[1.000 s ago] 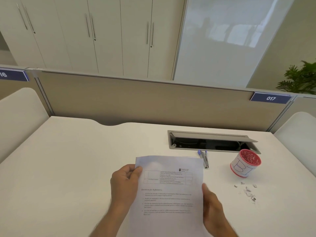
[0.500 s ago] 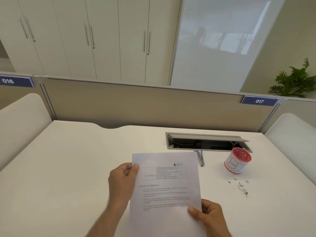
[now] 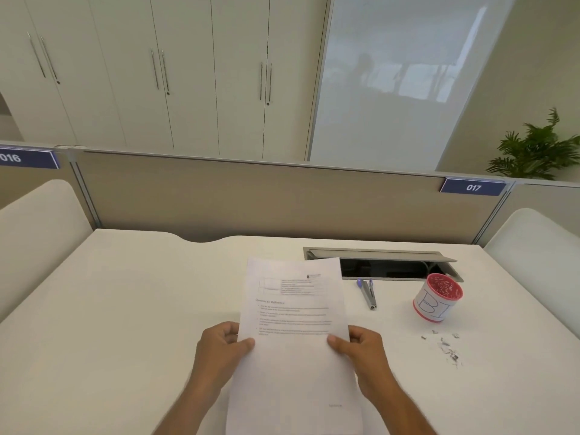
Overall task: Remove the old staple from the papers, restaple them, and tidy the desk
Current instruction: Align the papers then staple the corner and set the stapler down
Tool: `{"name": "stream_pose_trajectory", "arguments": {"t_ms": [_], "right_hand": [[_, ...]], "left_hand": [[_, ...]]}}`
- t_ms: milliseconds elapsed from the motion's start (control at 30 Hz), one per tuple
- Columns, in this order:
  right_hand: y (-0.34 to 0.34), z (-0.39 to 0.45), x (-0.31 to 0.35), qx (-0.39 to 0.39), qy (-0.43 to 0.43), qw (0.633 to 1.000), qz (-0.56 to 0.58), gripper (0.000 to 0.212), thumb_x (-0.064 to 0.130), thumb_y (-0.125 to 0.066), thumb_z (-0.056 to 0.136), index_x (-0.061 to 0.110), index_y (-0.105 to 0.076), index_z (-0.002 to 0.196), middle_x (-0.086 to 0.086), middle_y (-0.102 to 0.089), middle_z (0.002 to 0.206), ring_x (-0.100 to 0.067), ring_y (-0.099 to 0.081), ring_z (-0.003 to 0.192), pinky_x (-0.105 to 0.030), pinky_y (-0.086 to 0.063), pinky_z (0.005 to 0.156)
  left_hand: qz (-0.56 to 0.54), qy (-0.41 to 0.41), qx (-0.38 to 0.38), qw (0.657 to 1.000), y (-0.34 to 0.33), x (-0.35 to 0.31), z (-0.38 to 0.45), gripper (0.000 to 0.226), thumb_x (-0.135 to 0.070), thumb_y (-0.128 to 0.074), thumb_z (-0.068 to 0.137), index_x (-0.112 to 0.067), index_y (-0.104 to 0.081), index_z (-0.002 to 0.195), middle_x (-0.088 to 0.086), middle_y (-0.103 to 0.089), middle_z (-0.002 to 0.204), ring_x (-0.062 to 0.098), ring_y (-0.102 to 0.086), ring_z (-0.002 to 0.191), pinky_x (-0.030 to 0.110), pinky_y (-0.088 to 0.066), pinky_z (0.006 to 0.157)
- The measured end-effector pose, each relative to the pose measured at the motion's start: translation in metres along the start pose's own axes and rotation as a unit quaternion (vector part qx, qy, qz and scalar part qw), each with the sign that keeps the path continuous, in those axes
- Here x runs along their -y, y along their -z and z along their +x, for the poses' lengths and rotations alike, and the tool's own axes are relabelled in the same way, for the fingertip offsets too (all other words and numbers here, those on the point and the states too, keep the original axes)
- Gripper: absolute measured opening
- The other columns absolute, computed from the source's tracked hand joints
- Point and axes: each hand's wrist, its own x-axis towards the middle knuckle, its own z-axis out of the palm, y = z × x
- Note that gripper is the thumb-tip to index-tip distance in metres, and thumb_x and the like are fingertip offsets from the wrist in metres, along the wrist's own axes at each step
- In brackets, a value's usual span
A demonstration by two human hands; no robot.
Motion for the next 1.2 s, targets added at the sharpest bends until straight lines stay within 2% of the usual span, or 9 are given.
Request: {"name": "stream_pose_trajectory", "arguments": {"t_ms": [167,233,333,467,600,833,1000,1100,1200], "right_hand": [[-0.024,0.056,0.011,-0.038,-0.001,0.996,-0.085,0.012,0.008,-0.082,0.071,0.005,-0.073,0.080,-0.008,-0.077,0.082,-0.028,-0.074,0.076,-0.046,-0.061,0.075],[-0.035,0.079,0.018,-0.051,0.007,0.991,-0.125,0.013,0.014,-0.083,0.071,0.011,-0.073,0.078,-0.002,-0.077,0.082,-0.022,-0.074,0.074,-0.043,-0.061,0.075],[-0.053,0.112,0.028,-0.057,0.012,0.983,-0.176,0.012,0.022,-0.082,0.075,0.019,-0.071,0.080,0.001,-0.076,0.089,-0.017,-0.073,0.075,-0.038,-0.061,0.077],[-0.073,0.151,0.033,-0.060,0.014,0.970,-0.235,0.016,0.025,-0.081,0.076,0.017,-0.070,0.085,0.000,-0.074,0.096,-0.017,-0.071,0.079,-0.036,-0.060,0.079],[-0.088,0.182,0.035,-0.064,0.009,0.959,-0.277,0.017,0.026,-0.081,0.076,0.016,-0.069,0.083,0.000,-0.073,0.096,-0.016,-0.070,0.078,-0.026,-0.058,0.071],[-0.106,0.212,0.019,-0.065,0.007,0.935,-0.347,0.020,0.028,-0.080,0.077,0.018,-0.064,0.072,-0.001,-0.073,0.095,-0.014,-0.066,0.071,-0.020,-0.052,0.060],[-0.109,0.218,0.007,-0.079,-0.003,0.920,-0.383,0.035,0.030,-0.080,0.075,0.019,-0.052,0.058,0.002,-0.066,0.074,-0.013,-0.063,0.063,-0.021,-0.046,0.053],[-0.109,0.216,0.003,-0.094,-0.002,0.906,-0.412,0.036,0.040,-0.080,0.074,0.018,-0.052,0.065,0.005,-0.060,0.070,-0.012,-0.060,0.065,-0.025,-0.050,0.057],[-0.108,0.214,0.002,-0.102,0.000,0.885,-0.454,0.041,0.052,-0.075,0.073,0.017,-0.058,0.087,0.003,-0.064,0.088,-0.016,-0.062,0.080,-0.030,-0.051,0.066]], "left_hand": [[0.056,-0.033,-0.064,0.996,0.001,-0.016,0.045,0.011,-0.011,-0.076,0.075,-0.021,-0.072,0.080,-0.002,-0.075,0.073,0.017,-0.072,0.069,0.041,-0.060,0.073],[0.069,-0.038,-0.081,0.994,0.000,-0.023,0.065,0.011,-0.013,-0.076,0.075,-0.021,-0.071,0.080,-0.004,-0.075,0.075,0.016,-0.072,0.070,0.039,-0.060,0.074],[0.099,-0.048,-0.097,0.989,0.000,-0.029,0.101,0.009,-0.016,-0.075,0.076,-0.021,-0.070,0.081,-0.006,-0.073,0.077,0.016,-0.071,0.073,0.039,-0.060,0.075],[0.159,-0.065,-0.110,0.979,0.002,-0.031,0.144,0.007,-0.021,-0.074,0.078,-0.023,-0.068,0.079,-0.006,-0.071,0.080,0.021,-0.069,0.077,0.041,-0.059,0.077],[0.188,-0.066,-0.124,0.972,0.002,-0.032,0.181,0.011,-0.021,-0.074,0.080,-0.024,-0.063,0.082,-0.003,-0.068,0.082,0.025,-0.067,0.080,0.041,-0.058,0.080],[0.238,-0.057,-0.122,0.962,0.000,-0.016,0.224,0.012,-0.022,-0.072,0.082,-0.017,-0.067,0.091,-0.001,-0.068,0.088,0.027,-0.066,0.082,0.036,-0.056,0.081],[0.262,-0.031,-0.123,0.957,-0.003,-0.003,0.237,0.009,-0.021,-0.071,0.081,-0.018,-0.066,0.087,0.003,-0.072,0.091,0.027,-0.065,0.082,0.034,-0.055,0.077],[0.278,-0.016,-0.134,0.951,-0.003,0.002,0.238,0.013,-0.022,-0.071,0.080,-0.015,-0.067,0.089,0.003,-0.070,0.090,0.024,-0.059,0.077,0.029,-0.046,0.070],[0.319,-0.003,-0.152,0.936,0.000,0.007,0.237,0.023,-0.031,-0.072,0.080,-0.015,-0.063,0.094,0.001,-0.066,0.090,0.022,-0.055,0.075,0.027,-0.042,0.068]]}}
